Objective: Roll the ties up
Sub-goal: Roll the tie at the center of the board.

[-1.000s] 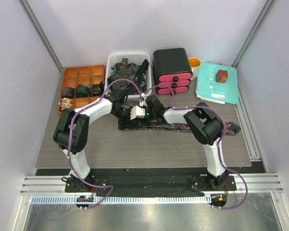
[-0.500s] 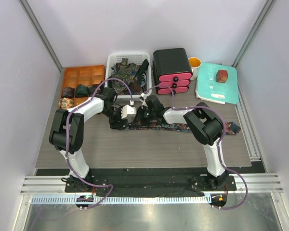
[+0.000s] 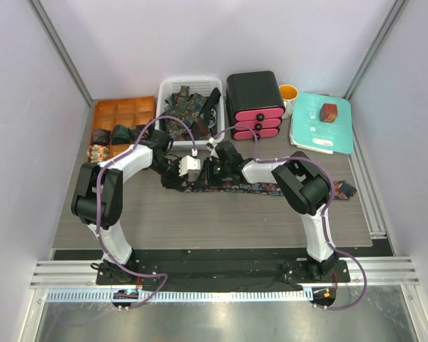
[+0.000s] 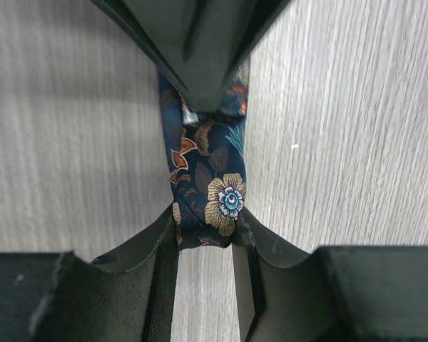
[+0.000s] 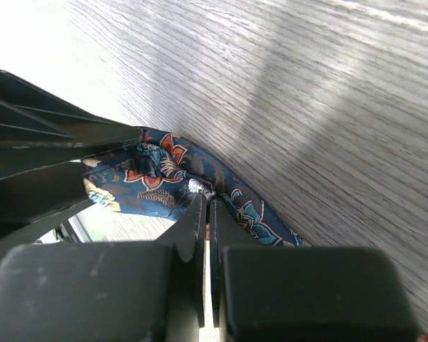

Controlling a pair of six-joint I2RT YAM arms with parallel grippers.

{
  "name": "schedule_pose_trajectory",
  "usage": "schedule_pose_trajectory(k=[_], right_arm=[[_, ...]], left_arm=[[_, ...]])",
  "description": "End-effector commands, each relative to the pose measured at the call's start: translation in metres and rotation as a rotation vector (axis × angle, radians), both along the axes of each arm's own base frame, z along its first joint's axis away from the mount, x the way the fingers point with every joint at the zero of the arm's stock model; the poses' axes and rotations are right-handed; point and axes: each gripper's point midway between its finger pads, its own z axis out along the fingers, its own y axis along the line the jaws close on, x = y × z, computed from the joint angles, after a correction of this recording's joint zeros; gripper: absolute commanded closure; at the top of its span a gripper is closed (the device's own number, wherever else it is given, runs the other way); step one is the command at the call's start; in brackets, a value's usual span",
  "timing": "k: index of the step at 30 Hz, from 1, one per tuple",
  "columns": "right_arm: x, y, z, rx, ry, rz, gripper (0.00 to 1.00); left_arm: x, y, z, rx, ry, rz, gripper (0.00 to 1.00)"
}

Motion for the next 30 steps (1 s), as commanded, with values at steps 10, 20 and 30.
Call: schedule_pose_trajectory(k=[10,20,30], right_arm=[[0.016,-0.005,0.012,-0.01,-0.059,-0.057,0.99],[0.018,-0.001,0.039,0.066,-0.044,-0.084,0.94],[0.016,-0.015,0.074,0.094,-0.001,-0.106,0.83]], left_arm=[[0.002,-0.052,0.012,-0.048,0.002,-0.04,0.67],[-0.01,-0.044,-0.019,0.075,0.026,-0.054,0.67],[-0.011,-0.037,-0.029,0.129,0.046,-0.079,0.7]])
